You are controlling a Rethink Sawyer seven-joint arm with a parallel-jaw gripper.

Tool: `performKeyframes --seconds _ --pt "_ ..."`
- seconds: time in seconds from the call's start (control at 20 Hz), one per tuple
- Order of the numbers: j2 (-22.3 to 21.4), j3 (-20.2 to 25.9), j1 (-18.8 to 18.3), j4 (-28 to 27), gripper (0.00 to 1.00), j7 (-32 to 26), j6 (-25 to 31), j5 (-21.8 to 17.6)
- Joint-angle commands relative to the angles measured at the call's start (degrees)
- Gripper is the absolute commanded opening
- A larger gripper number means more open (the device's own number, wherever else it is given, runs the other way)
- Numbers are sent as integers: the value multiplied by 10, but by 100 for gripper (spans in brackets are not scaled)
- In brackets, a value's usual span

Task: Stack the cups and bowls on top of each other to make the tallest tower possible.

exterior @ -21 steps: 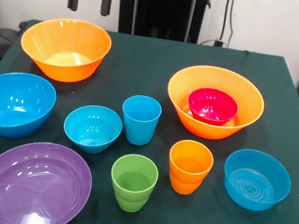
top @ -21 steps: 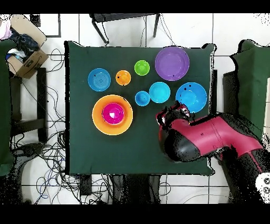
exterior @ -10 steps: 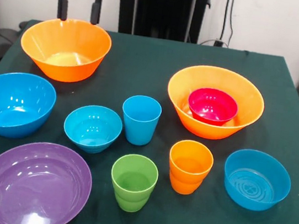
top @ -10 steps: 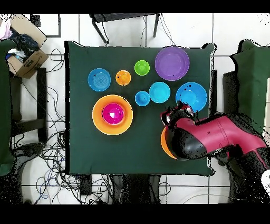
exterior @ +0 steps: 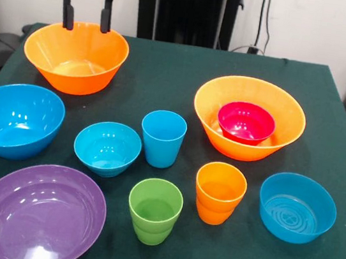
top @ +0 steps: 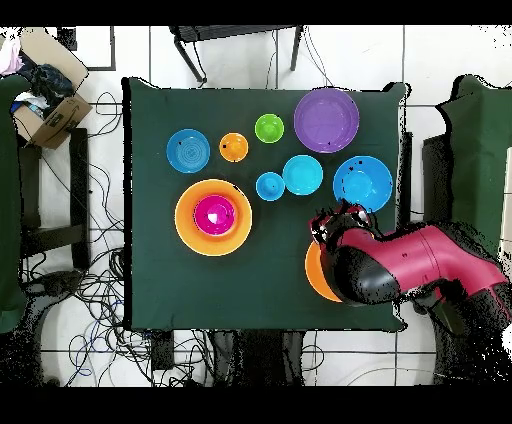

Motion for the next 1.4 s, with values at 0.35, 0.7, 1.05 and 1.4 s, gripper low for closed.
performKeyframes --seconds 0.35,0.7,1.05,1.4 --pt "32 -28 46 57 100 -167 50 -73" --pt "41 -27 49 67 100 -185 58 -83" --pt "50 -50 72 67 100 -140 51 -117" --pt "49 -79 87 65 100 -92 31 -148"
